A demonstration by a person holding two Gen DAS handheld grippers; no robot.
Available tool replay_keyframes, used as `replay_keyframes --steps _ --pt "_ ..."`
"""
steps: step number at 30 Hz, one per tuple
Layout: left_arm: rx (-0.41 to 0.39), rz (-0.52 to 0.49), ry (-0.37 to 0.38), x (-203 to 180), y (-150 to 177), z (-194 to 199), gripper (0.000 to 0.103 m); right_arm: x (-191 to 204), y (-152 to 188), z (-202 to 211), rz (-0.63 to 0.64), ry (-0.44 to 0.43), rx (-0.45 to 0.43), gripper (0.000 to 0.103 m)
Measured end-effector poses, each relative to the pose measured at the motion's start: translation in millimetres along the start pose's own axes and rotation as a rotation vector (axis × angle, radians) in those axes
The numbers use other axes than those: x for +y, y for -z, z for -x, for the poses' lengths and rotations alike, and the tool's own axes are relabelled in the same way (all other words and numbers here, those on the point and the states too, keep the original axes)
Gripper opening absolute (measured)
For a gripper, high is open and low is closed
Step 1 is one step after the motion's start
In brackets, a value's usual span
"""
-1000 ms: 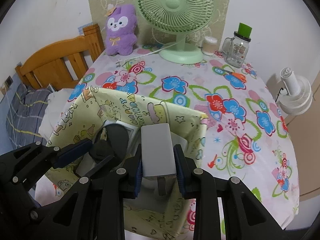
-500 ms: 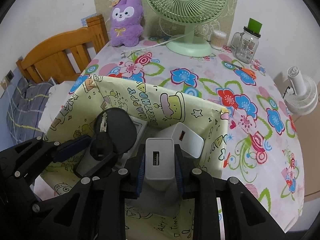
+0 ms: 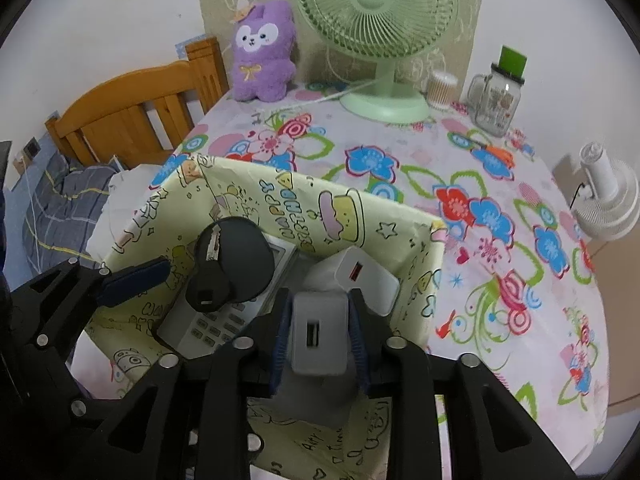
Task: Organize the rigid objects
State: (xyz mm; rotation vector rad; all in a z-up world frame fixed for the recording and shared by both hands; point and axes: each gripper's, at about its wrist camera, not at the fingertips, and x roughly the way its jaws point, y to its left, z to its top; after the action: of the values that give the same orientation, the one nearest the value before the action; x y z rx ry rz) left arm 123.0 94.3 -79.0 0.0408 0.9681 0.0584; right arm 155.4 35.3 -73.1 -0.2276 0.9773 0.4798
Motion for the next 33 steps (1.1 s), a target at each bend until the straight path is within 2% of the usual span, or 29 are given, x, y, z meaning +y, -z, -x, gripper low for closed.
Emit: replay_keyframes --steps 2,8,17,33 --pt "-0.013 -0.014 0.000 -3 1 5 0.080 0 1 6 0.004 0.015 -0.018 0.064" --pt "-0.041 -0.034 -0.004 -12 2 17 0.084 -7 4 21 -0.008 0.044 -0.060 0.077" --pt "-0.070 -0.056 0.000 -29 4 29 0.089 -20 13 37 -0.033 0.070 -0.085 0.084" --pt "-0.104 -0.070 0.022 -56 8 43 0.095 -52 34 59 -0.094 0.104 -0.090 0.089"
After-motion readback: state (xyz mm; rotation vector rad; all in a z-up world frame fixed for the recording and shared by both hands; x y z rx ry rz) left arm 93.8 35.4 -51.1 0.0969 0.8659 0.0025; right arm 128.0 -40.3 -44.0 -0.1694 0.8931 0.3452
